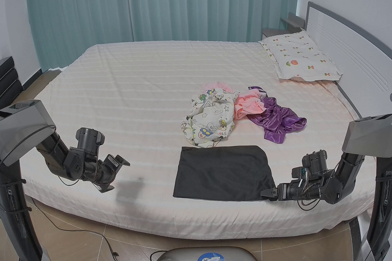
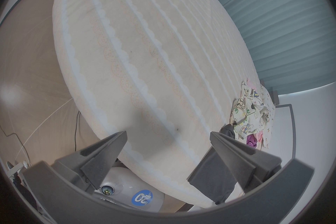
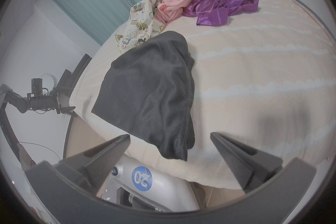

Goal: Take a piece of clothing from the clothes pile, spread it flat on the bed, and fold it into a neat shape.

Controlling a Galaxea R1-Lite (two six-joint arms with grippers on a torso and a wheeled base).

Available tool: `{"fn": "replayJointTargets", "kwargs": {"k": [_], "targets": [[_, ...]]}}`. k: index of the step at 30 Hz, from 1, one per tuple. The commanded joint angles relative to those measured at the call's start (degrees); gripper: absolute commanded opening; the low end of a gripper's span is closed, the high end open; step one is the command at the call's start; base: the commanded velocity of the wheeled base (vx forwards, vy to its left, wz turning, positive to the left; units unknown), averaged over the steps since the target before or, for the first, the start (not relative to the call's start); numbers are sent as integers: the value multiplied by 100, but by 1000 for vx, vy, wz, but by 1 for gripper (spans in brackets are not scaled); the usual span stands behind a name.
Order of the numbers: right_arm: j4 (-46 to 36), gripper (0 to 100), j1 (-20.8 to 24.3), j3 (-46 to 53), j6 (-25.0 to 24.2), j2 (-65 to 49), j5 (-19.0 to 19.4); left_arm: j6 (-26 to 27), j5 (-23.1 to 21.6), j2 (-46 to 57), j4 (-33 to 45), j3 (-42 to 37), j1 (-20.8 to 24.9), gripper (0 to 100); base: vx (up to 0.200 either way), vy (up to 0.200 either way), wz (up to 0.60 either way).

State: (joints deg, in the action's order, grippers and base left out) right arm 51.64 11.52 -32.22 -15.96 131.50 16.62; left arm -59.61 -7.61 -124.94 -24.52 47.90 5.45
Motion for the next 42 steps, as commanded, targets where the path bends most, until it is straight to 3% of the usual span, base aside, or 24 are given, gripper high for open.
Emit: {"fn": "replayJointTargets", "kwargs": {"k": [1, 6, 7, 9, 16, 18, 20, 28, 34, 42], "targets": [[-22, 100, -106, -197, -74, -256, 8, -24, -4, 31, -9, -8, -9, 100, 0, 0, 0], [-84, 100, -150, -566, -276, -582, -123, -42, -39, 66, -1, -52, -26, 100, 0, 0, 0], [-181, 100, -150, -672, -303, -722, -378, -42, -65, 102, -9, -96, -26, 100, 0, 0, 0], [-321, 100, -150, -689, -303, -828, -519, -59, -74, 225, -27, -114, -44, 100, 0, 0, 0], [-312, 100, -326, -628, -478, -986, -624, -51, -232, 989, -27, -272, -44, 100, 0, 0, 0], [-260, 100, -519, -557, -1059, -1487, -932, -15, -197, 1517, -27, -272, -62, 100, 0, 0, 0], [-260, 100, -528, -425, -1226, -1830, -1011, -7, -224, 1815, -27, -281, -97, 100, 0, 0, 0], [-304, 100, -563, 242, -1217, -3341, -1046, 371, -101, 3274, -27, -712, -132, 100, 0, 0, 0], [-312, 100, -510, 998, -892, -4730, -1240, 679, 110, 5023, 8, -1248, -123, 100, 0, 0, 0], [-356, 100, -502, 2150, 75, -6752, -1363, 1909, 778, 7071, 52, -2083, -123, 100, 0, 0, 0]]}}
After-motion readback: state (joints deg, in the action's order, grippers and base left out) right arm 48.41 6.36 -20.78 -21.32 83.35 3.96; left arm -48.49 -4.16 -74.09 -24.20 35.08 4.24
